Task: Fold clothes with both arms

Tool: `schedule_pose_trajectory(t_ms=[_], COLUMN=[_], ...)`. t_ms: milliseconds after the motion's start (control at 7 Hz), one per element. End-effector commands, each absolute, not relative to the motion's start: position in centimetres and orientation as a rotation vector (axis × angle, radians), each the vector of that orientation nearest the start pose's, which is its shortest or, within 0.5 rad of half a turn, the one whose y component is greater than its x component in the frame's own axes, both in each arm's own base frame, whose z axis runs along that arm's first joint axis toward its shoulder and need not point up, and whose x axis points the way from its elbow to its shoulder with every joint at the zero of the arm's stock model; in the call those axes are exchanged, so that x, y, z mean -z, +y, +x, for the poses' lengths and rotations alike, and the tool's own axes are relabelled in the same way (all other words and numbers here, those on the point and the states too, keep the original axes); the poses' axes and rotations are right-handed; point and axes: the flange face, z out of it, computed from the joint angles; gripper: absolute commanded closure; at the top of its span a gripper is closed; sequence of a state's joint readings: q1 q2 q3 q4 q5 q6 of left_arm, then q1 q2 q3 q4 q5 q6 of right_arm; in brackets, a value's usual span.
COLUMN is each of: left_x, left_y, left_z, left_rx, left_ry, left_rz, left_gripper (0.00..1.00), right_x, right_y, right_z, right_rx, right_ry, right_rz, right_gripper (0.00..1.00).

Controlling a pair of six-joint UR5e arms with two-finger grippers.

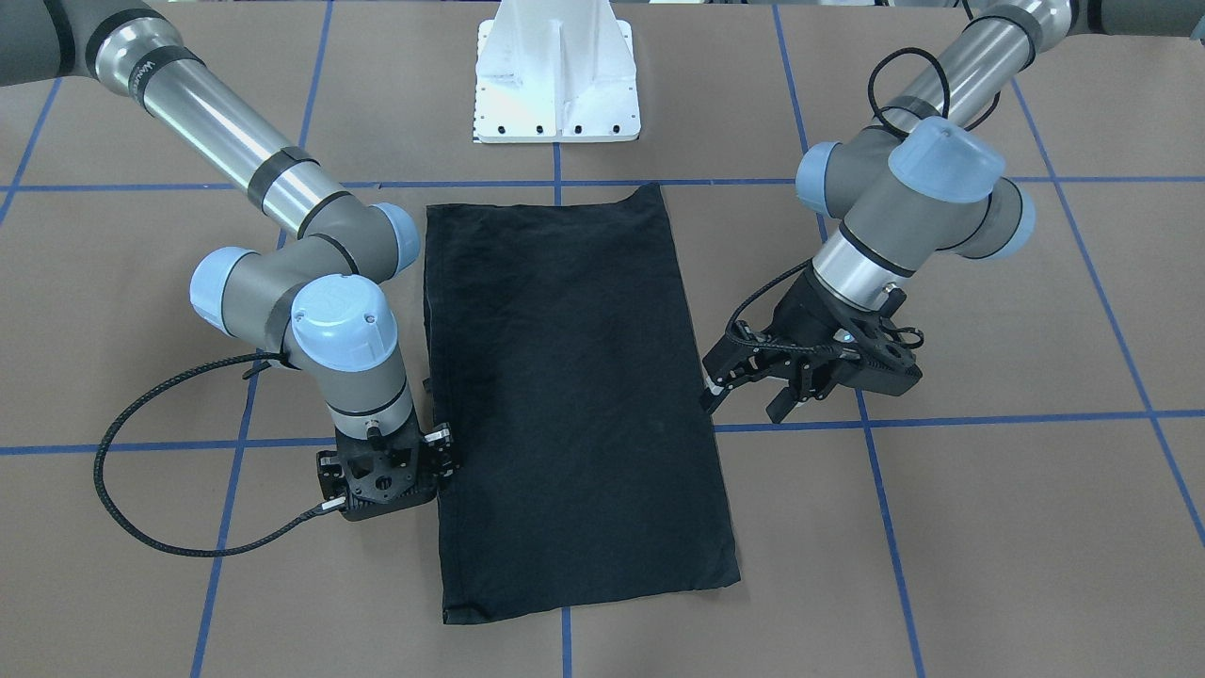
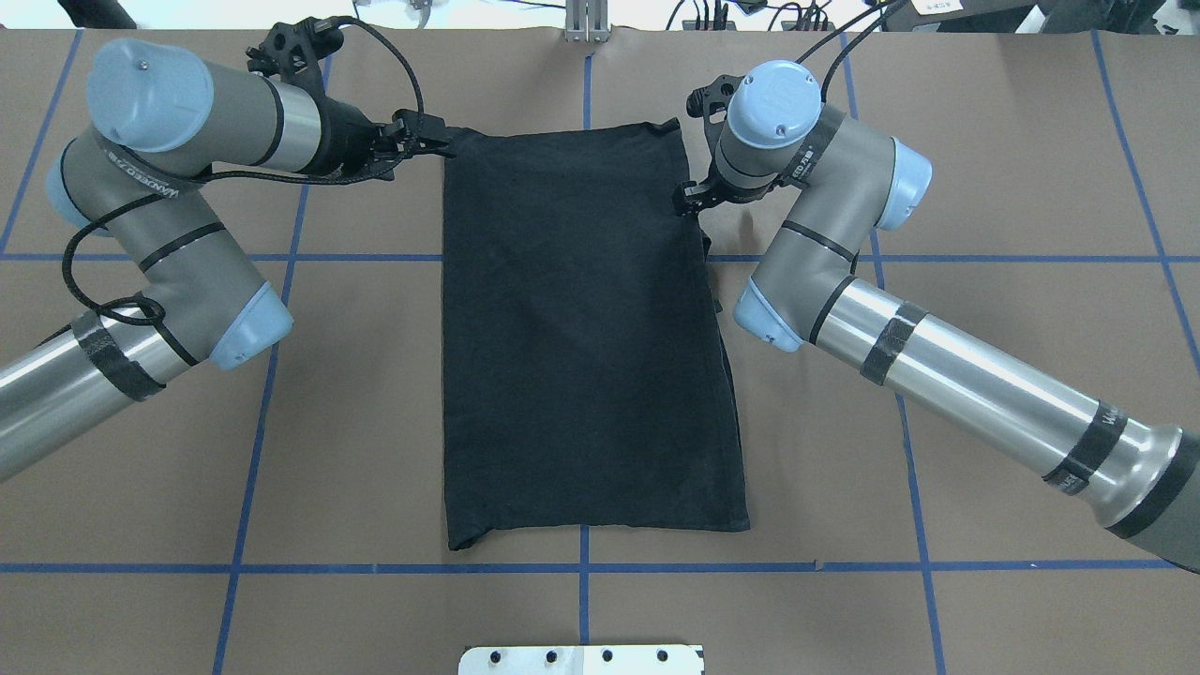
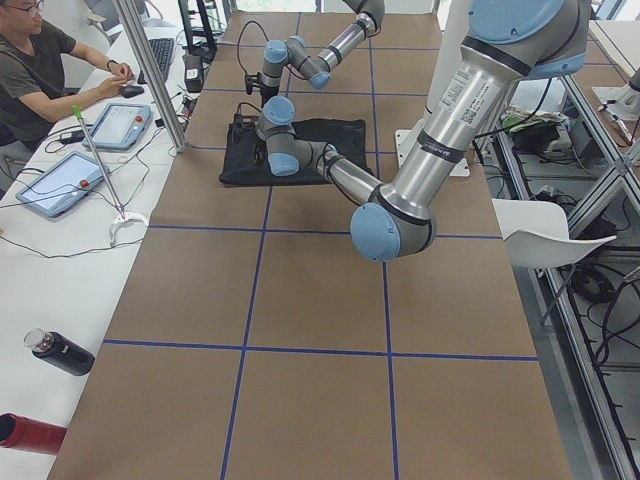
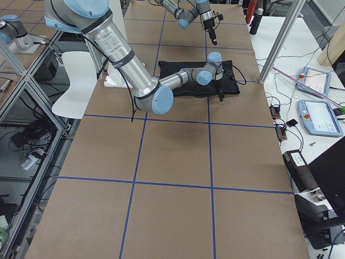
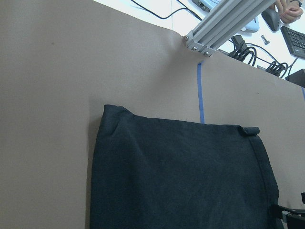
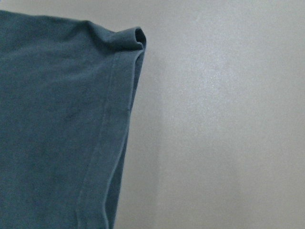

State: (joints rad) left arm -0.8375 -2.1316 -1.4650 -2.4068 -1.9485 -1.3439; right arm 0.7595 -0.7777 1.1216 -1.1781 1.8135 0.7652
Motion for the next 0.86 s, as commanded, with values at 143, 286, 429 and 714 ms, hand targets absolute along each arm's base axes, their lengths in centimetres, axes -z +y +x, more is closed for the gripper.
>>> schedule_pose_trajectory(t_ms=[143, 286, 429, 714], left_x=[-26.4, -26.2, -26.7, -26.7], left_y=[-57.0, -55.4, -51.6, -44.2], left_z=[39.1, 39.0, 40.5, 41.0], left_rx=[0.277, 0.308, 0.283, 0.311], left_ry=[1.298, 1.329, 1.354, 1.414], left_rz=[0.360, 0.308, 0.236, 0.083], left_gripper=[0.00, 0.00, 0.00, 0.00], right_x=[-30.7, -30.2, -30.8, -30.9], right_y=[-64.7, -63.8, -62.1, -57.0], right_z=[-48.3, -46.9, -45.1, -40.9], right_rx=[0.133, 0.146, 0.154, 0.128], right_ry=[-0.779, -0.827, -0.860, -0.914], right_rz=[0.325, 0.300, 0.296, 0.223], right_gripper=[0.00, 0.00, 0.00, 0.00])
